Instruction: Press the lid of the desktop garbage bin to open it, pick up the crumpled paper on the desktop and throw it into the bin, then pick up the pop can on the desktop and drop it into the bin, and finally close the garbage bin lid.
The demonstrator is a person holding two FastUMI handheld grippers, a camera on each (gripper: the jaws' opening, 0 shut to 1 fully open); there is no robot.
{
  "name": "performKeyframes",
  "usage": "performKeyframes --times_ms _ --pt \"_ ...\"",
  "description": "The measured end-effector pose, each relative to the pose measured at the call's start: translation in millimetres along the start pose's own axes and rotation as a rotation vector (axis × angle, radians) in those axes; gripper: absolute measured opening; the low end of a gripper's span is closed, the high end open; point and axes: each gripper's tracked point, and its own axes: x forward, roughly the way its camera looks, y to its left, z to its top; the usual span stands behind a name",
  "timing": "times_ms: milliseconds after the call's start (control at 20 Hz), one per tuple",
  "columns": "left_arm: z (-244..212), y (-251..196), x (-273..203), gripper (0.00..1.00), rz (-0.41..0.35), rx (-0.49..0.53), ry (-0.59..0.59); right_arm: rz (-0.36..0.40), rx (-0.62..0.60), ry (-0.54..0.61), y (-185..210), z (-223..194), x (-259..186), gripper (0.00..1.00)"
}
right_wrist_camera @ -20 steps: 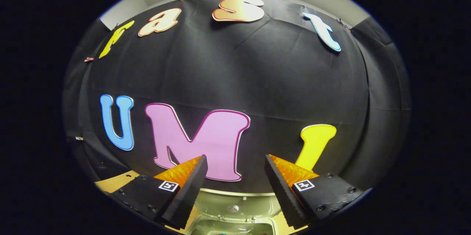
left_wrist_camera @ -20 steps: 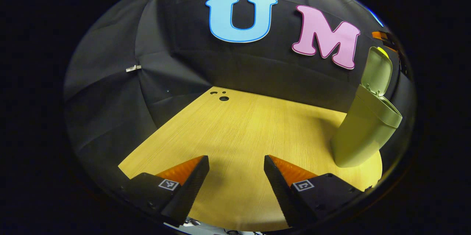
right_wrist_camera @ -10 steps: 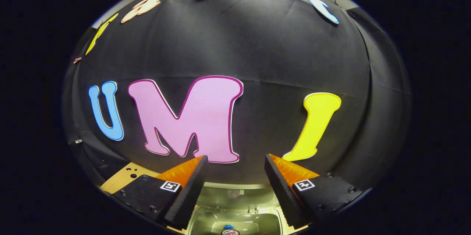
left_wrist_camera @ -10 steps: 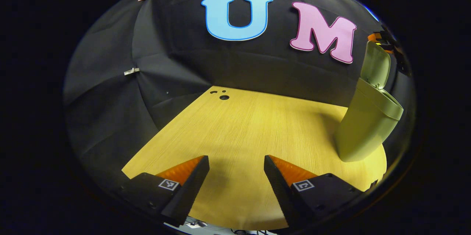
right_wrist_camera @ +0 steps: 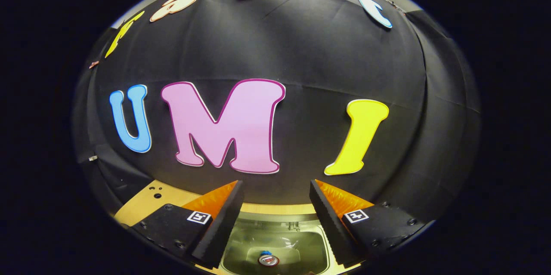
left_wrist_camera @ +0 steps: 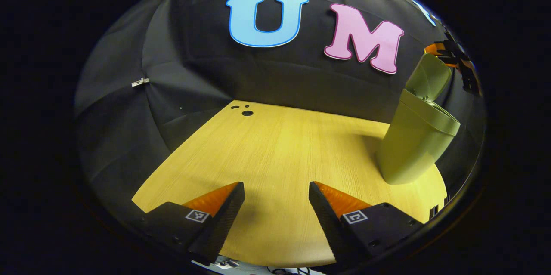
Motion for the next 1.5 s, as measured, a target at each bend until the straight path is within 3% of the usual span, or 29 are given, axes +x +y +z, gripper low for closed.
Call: performKeyframes --times_ms 400,900,1500 --pt "-15.3 3.3 -18.0 0.96 -0.067 0.041 0.021 -0.029 0.004 0.107 7.8 -77.9 -48.9 0.96" --pt "-30.2 10.8 -40.1 0.96 -0.092 0.034 0.014 -0.042 0.08 0.242 20.4 -158.9 -70.8 0.96" --pt "-40.6 34.7 -58.8 0.96 -0.086 0.028 -0.015 -0.061 0.141 0.265 23.7 -177.1 -75.5 0.98"
